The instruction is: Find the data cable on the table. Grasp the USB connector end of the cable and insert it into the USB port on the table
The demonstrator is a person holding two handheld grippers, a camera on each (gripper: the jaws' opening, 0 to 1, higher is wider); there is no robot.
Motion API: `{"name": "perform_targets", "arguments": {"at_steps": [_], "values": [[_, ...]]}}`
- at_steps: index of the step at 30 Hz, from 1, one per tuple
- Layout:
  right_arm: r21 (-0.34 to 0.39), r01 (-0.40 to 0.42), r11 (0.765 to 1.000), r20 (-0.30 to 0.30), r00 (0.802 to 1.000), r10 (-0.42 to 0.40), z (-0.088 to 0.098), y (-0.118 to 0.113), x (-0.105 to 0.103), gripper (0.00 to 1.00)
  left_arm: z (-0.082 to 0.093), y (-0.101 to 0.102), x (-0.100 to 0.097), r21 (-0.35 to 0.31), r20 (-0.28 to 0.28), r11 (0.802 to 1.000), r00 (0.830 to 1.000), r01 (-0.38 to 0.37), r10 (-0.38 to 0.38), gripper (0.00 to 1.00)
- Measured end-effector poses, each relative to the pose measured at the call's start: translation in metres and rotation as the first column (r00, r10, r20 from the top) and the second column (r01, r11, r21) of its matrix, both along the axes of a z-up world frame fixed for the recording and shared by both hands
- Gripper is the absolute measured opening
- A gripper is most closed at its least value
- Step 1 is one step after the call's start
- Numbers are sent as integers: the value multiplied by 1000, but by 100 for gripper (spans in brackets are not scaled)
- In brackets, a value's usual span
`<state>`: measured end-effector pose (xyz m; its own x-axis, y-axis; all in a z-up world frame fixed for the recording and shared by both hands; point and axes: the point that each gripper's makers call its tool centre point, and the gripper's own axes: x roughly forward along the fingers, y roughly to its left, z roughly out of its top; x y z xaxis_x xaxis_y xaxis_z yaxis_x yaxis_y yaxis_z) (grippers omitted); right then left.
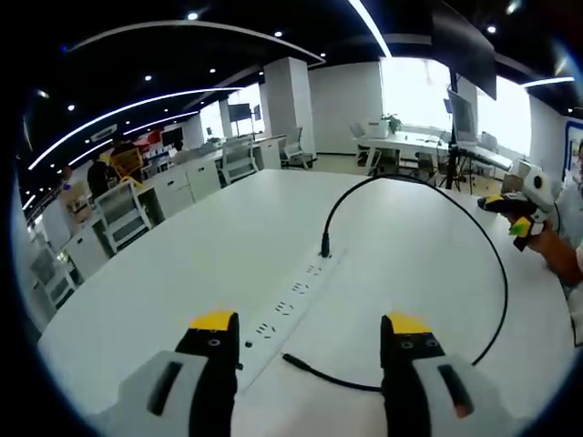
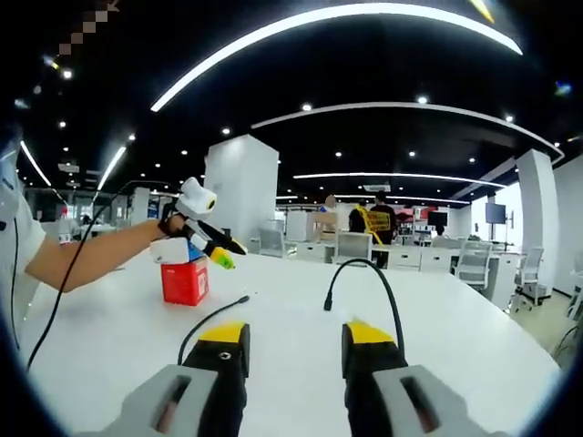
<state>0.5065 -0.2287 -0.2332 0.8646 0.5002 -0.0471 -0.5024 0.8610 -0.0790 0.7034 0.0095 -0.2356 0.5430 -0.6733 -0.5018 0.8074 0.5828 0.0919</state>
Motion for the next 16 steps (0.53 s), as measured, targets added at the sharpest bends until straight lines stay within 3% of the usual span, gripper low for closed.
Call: {"name": "perform_targets", "arguments": {"at_steps": [16], "values": [[14,-10,1000,-11,1000,10,-6,1,0,42,-1,1,2,6,-4,1000,1000,-1,1,63]]}}
